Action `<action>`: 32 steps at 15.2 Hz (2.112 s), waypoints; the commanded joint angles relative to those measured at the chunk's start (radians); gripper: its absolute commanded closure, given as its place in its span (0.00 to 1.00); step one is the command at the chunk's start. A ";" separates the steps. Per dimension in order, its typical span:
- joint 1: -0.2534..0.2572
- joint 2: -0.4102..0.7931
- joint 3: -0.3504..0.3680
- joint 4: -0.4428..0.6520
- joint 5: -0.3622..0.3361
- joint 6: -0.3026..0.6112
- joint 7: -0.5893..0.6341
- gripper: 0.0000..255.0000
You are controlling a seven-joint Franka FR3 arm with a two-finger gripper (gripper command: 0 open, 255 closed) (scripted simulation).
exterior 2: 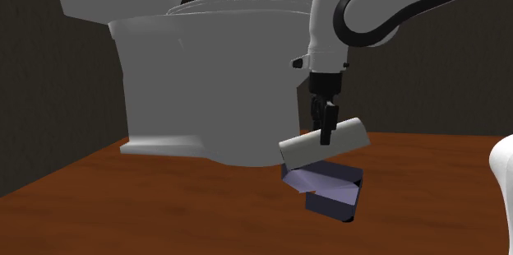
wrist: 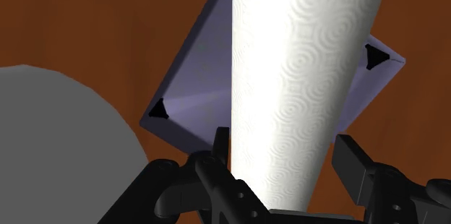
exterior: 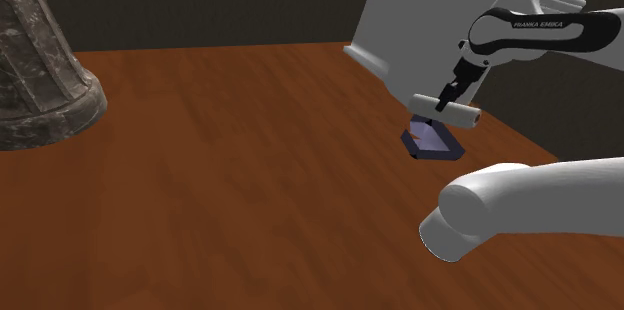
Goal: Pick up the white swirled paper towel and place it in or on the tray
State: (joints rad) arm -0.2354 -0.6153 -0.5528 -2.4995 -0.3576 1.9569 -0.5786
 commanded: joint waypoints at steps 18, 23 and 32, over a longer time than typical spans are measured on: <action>-0.001 0.077 -0.065 -0.129 -0.034 0.207 0.004 1.00; -0.001 0.077 -0.065 -0.129 -0.034 0.207 0.004 0.00; -0.003 0.010 -0.015 -0.047 -0.012 0.057 0.005 0.00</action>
State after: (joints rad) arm -0.2367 -0.5967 -0.5728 -2.5481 -0.3699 2.0253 -0.5754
